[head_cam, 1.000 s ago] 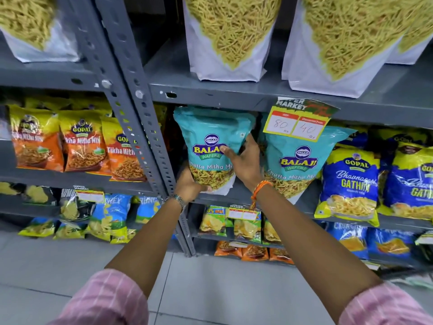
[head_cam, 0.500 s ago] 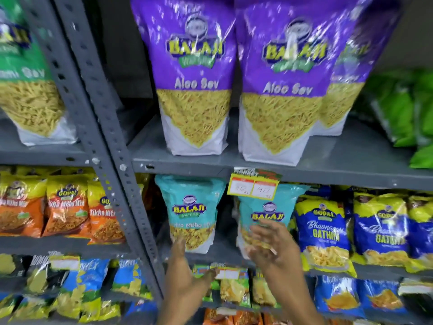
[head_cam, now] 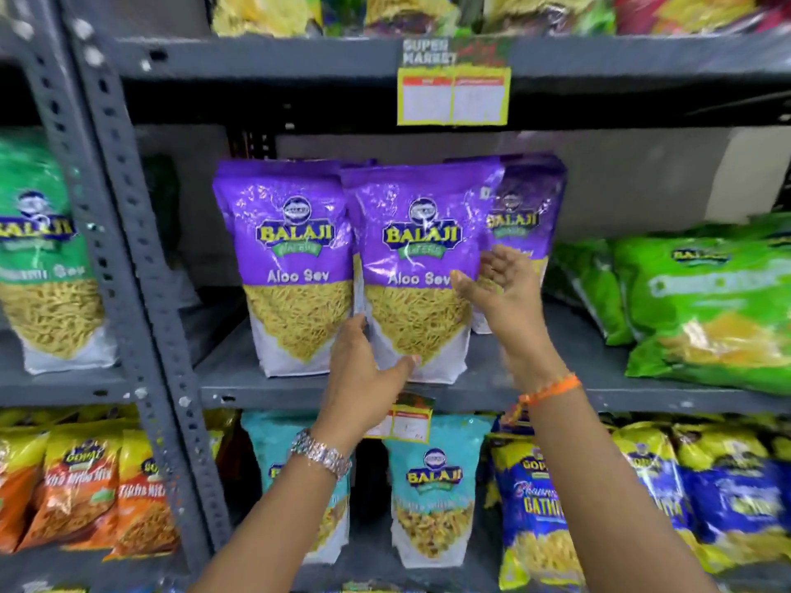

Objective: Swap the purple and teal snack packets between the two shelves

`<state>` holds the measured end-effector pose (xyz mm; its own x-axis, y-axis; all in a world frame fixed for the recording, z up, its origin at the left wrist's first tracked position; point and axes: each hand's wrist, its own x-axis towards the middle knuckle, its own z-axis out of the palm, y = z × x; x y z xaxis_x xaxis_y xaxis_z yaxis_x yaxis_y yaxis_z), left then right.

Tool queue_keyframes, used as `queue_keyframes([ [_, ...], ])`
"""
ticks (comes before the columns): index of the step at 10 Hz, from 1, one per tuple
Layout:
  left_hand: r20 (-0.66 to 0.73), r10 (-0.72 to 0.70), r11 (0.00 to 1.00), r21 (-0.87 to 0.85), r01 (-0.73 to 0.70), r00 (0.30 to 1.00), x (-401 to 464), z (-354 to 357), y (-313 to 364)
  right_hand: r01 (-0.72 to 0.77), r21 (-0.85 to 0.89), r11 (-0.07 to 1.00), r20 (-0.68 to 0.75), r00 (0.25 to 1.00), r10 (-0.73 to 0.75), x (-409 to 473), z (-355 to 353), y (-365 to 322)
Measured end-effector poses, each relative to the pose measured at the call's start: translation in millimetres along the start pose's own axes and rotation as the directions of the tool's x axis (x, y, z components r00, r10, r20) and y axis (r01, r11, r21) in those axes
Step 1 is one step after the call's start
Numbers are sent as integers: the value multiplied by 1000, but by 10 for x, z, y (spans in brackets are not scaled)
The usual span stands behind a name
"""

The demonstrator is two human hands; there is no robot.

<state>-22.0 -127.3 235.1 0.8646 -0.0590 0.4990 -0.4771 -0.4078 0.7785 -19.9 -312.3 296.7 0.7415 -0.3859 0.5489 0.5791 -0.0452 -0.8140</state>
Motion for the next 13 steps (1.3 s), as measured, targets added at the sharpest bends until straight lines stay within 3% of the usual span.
queue_keyframes([
  [2,18,-17,999,32,17,1000,149,95,36,-136,67,988,188,975,121,200,6,39],
  [4,-11,31,997,69,-30,999,145,220,143,-121,90,989,133,985,108,264,-112,10],
  [8,64,33,997,65,-37,997,123,1052,718,-107,19,994,89,990,105,562,-1195,-90],
  [13,56,8,997,83,-13,998,42,1177,755,-154,25,988,92,984,151,492,-1333,-87],
])
